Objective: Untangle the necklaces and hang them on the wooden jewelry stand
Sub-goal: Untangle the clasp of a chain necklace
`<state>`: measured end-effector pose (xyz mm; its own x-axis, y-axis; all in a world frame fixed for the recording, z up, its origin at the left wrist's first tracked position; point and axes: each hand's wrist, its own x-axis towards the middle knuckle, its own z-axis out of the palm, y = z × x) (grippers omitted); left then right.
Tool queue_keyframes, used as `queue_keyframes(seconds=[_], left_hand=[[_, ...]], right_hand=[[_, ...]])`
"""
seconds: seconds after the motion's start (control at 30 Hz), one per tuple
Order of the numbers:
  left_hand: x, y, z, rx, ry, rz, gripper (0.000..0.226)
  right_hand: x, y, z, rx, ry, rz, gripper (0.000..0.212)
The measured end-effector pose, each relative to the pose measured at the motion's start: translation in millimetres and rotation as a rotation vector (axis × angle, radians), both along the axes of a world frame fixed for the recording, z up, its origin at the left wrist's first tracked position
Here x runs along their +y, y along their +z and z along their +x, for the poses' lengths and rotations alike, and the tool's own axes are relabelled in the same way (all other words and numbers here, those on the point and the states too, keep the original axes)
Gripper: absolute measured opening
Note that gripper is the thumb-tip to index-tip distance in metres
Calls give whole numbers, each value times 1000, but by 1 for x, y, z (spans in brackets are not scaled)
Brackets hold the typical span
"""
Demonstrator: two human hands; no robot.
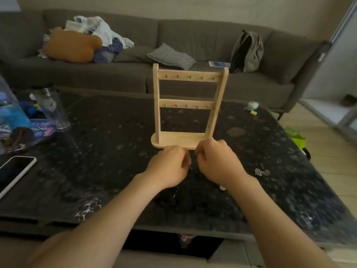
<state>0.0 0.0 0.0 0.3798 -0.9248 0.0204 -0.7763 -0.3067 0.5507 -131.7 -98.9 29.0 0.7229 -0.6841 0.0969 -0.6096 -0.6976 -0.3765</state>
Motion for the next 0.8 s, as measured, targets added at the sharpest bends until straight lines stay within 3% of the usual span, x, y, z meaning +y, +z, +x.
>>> queue_keyframes(seconds=[0.13, 0.2, 0.33, 0.53, 0.7, 0.8], left_hand=[[-24, -8, -15, -184, -106, 149, 30], [-35, -13, -18, -214, -184, 173, 36], [-44, -19, -19, -324, -194, 213, 27], [-40, -19, -6, -247, -142, 276, 9], [-34, -14, 4, -208, -139, 335, 2], [-31, -12, 8, -174, -115, 310, 8]], right_hand=[[-24, -2, -2, 357, -12, 145, 17], [-30, -6, 0, 416, -12, 192, 6], [-33, -20, 9, 458, -20, 175, 10], [-35, -36, 19, 474, 38, 191, 27], [-39, -43, 21, 446, 97, 281, 8], [-38, -39, 17, 398, 125, 356, 7]])
